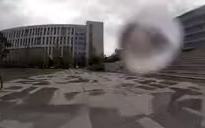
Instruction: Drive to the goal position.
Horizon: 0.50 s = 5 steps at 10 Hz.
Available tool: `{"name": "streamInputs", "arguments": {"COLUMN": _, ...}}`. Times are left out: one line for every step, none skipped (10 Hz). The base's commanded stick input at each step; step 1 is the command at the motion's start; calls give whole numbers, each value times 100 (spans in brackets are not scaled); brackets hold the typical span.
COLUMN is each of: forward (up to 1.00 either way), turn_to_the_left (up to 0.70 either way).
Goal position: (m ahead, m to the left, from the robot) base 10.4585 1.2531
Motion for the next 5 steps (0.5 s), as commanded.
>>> {"name": "streamInputs", "arguments": {"forward": 70, "turn_to_the_left": 0}}
{"name": "streamInputs", "arguments": {"forward": 70, "turn_to_the_left": 0}}
{"name": "streamInputs", "arguments": {"forward": 70, "turn_to_the_left": 0}}
{"name": "streamInputs", "arguments": {"forward": 70, "turn_to_the_left": 0}}
{"name": "streamInputs", "arguments": {"forward": 70, "turn_to_the_left": 1}}
